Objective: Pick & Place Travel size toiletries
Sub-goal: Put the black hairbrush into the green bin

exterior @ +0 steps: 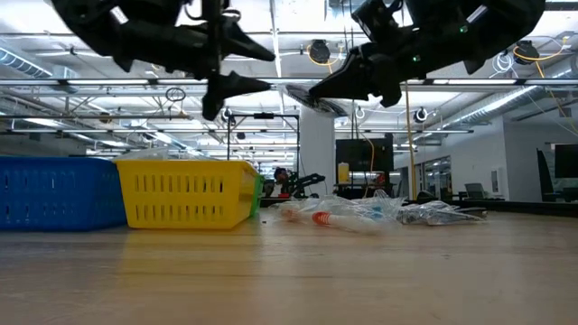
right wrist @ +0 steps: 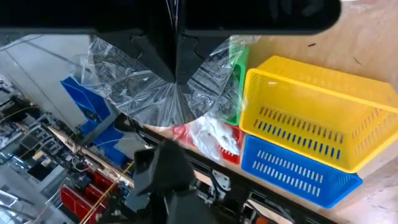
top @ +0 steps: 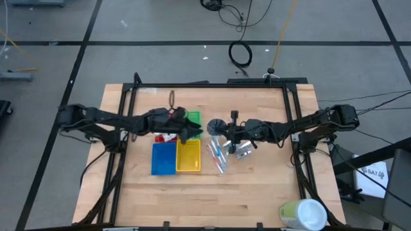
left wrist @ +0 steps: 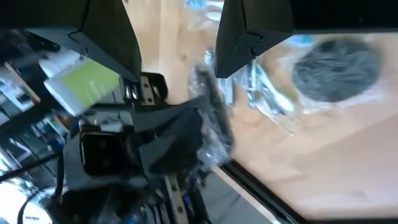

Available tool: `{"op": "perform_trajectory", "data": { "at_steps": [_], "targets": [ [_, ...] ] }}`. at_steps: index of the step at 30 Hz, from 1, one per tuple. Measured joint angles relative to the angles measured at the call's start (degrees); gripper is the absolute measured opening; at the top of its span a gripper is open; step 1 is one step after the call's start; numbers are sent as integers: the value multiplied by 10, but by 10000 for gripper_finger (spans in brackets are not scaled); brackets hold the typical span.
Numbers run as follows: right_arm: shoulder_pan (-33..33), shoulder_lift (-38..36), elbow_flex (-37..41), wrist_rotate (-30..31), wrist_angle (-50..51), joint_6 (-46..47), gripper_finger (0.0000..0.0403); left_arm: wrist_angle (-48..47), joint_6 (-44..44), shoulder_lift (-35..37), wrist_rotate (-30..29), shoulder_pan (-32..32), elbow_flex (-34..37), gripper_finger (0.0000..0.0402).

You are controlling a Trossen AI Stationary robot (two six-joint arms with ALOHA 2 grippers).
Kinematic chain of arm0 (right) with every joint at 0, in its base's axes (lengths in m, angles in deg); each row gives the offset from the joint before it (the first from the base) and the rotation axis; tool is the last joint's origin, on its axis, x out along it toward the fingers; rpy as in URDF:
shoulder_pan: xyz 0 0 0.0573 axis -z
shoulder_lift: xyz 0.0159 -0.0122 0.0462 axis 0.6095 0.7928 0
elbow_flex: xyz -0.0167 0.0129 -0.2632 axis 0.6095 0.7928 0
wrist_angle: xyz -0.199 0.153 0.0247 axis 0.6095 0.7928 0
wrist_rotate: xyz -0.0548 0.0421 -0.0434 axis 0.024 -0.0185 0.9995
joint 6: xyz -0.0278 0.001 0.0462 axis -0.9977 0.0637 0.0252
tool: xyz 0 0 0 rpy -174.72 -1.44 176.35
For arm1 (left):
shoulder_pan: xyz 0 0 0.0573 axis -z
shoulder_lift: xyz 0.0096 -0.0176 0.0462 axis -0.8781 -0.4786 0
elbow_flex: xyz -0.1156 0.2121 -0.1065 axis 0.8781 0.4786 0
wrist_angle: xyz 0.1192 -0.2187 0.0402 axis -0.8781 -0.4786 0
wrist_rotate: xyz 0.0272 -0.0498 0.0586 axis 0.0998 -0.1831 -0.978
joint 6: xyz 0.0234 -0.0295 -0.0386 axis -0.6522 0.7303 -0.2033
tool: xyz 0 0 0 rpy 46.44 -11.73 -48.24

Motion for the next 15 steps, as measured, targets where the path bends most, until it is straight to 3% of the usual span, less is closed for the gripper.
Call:
{"op": "perform_trajectory", "data": {
  "at_steps": [15],
  "targets": [
    [-10, 0, -1, -1, -4, -6, 0, -1, -3, -112, 5, -2, -73, 200]
  ]
}}
